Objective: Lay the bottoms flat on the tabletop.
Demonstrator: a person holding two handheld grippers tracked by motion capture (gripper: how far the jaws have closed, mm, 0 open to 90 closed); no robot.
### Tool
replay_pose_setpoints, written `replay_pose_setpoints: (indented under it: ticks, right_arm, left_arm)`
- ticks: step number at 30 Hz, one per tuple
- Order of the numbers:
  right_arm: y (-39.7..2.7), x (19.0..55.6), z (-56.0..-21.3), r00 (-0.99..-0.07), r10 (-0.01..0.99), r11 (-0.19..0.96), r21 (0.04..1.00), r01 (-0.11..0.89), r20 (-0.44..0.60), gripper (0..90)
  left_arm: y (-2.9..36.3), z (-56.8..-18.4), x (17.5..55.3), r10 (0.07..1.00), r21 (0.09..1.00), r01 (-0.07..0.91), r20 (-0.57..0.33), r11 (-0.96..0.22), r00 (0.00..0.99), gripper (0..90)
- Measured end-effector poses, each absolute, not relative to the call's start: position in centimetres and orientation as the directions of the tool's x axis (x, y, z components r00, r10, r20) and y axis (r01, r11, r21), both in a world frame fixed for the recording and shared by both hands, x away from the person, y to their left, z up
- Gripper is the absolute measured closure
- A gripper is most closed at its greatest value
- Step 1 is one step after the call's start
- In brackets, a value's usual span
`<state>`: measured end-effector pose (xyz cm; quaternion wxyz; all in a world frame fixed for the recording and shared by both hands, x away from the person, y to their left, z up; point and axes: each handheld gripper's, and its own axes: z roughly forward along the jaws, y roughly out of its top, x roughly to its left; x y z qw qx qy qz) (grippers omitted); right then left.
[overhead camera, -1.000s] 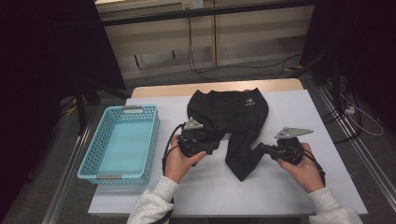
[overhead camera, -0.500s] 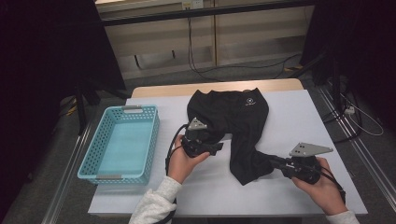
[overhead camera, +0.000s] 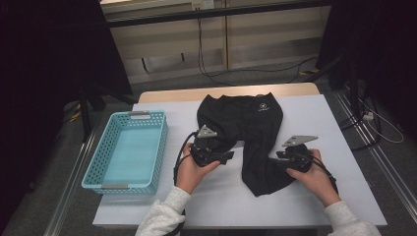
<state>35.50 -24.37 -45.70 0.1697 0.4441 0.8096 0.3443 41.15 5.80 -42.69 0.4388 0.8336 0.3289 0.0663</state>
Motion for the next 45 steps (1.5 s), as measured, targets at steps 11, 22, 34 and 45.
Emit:
replay_pose_setpoints:
  ticks: [11, 22, 34, 45]
  right_arm:
    - [-24.1, 35.3, -45.6, -0.577, 0.814, 0.361, 0.713, 0.601, 0.074, 90.0]
    - [-28.0, 32.4, -42.2, -0.513, 0.858, 0.295, 0.787, 0.542, 0.032, 90.0]
    - [-29.3, 30.0, -43.9, -0.475, 0.876, 0.401, 0.678, 0.616, -0.087, 85.2]
    - [-28.4, 33.9, -43.4, -0.406, 0.914, 0.267, 0.776, 0.571, -0.016, 59.8]
  left_arm:
    - [5.0, -43.2, 41.0, 0.594, 0.764, 0.488, -0.173, -0.423, 0.786, 23.3]
    - [4.7, -42.8, 41.2, 0.58, 0.771, 0.483, -0.184, -0.416, 0.793, 22.7]
    - [5.2, -42.2, 41.4, 0.582, 0.773, 0.481, -0.182, -0.414, 0.793, 22.1]
    - [5.6, -42.3, 41.5, 0.594, 0.773, 0.48, -0.169, -0.415, 0.786, 22.0]
